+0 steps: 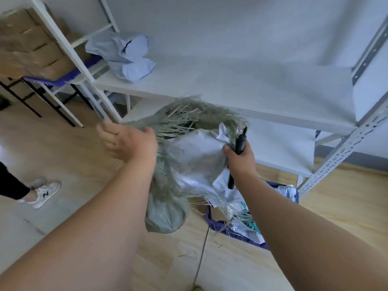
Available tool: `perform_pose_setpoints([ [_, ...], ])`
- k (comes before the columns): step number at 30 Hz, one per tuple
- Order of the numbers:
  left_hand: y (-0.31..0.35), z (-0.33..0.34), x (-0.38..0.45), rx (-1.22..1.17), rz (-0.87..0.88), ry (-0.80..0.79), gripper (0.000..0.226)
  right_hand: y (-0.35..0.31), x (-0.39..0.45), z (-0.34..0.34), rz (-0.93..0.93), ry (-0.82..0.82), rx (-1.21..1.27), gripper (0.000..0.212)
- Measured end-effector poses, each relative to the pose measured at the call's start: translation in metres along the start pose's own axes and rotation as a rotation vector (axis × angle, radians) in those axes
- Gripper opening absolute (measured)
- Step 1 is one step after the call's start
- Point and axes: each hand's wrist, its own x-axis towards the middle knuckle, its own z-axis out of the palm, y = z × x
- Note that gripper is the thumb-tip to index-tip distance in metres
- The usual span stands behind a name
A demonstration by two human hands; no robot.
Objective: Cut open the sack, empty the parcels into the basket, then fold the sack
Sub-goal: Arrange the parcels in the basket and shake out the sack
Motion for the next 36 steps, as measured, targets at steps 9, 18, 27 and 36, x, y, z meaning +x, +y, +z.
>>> perform_pose_setpoints([
  [9,-0.002,0.017,-0.044,0.227,0.580,-1.044,0.092,-0.018,0.000,-0.022,-0.007,-0.184,0.074,0.018],
  [18,-0.031,0.013,-0.025,0.380,0.605,-0.711,0.043,-0.005,-0.005,-0.024,0.058,-0.142,0.009,0.025],
  [27,-0.057,0.009,0.014,-0.013,0.114,-0.493,0.041,0.054,-0.013,-0.086,0.264,0.091,-0.688,0.017],
  [36,-0.055,0.077,0.031,-0.284,-0.340,-0.576,0.087,0.084,-0.031,-0.173,0.399,0.413,-0.673,0.028],
])
